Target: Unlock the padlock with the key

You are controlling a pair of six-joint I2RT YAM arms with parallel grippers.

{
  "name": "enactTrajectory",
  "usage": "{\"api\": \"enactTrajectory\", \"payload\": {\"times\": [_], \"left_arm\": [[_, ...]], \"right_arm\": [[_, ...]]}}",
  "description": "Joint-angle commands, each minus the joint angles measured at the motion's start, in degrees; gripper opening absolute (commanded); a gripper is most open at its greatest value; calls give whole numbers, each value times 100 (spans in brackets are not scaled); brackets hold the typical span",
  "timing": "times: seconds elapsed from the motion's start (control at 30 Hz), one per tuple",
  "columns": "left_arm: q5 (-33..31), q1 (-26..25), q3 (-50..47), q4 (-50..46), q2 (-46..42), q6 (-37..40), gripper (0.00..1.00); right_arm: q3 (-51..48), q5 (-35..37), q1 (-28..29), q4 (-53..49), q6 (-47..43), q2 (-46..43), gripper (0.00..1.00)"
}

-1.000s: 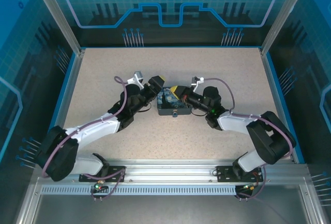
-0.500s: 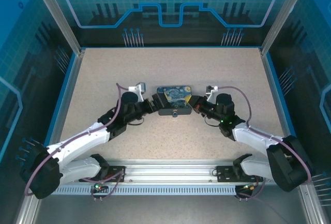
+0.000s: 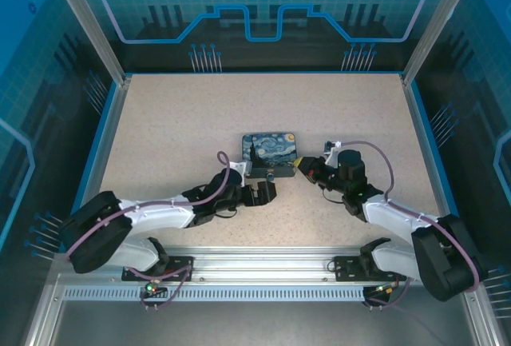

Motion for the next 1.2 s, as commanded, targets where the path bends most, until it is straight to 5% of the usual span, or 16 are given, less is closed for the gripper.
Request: {"api": "enactTrajectory", "payload": {"times": [0.0,0.37,0.73,1.17], "left_arm": [[-366,-29,163,470,271,271,99],[-974,-6,343,1085,947,705,99],[-929,341,874,1417,1806,765,99],[-718,445,793,1673,2066,990,99]], "right_arm": [[-90,-114,-75,118,-157,191,0],[71,-127,-58,762,-95,1050,0],[517,-313,-133,1359,1,2015,0],[780,-337,-312,-30,-419,834,0]]}}
